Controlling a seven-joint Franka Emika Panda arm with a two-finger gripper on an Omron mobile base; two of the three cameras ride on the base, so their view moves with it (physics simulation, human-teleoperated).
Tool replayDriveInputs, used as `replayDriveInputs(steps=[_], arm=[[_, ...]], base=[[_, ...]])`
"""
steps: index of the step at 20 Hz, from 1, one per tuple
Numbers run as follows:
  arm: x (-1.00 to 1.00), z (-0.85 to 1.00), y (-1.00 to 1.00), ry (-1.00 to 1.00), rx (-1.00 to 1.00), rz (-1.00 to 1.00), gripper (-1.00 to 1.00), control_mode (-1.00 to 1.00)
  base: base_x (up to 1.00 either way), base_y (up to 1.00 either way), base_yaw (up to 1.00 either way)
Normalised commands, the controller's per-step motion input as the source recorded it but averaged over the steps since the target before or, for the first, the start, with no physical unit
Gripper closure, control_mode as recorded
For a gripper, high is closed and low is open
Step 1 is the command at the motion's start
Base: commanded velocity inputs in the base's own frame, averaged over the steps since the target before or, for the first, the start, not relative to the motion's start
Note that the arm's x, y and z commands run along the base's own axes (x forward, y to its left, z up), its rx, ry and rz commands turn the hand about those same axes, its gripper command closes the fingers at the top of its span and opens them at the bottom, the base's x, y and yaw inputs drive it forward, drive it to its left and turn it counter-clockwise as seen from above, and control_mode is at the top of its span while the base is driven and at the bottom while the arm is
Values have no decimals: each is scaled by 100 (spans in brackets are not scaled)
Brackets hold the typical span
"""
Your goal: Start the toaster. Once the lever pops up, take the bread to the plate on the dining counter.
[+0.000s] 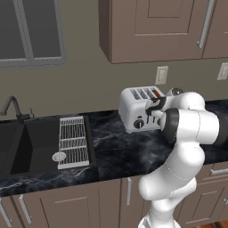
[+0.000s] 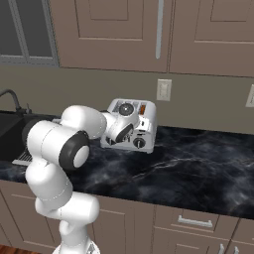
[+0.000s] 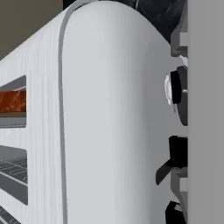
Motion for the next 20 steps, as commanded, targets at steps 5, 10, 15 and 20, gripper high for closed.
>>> replayDriveInputs(steps=[5, 10, 15, 20], arm=[[0, -12, 0, 0, 0, 0, -100, -100], [0, -19, 0, 0, 0, 0, -100, -100], [-1, -20, 0, 0, 0, 0, -100, -100], [-4, -15, 0, 0, 0, 0, -100, -100]], base=[[0, 0, 0], [0, 0, 0], [0, 0, 0], [0, 0, 0]])
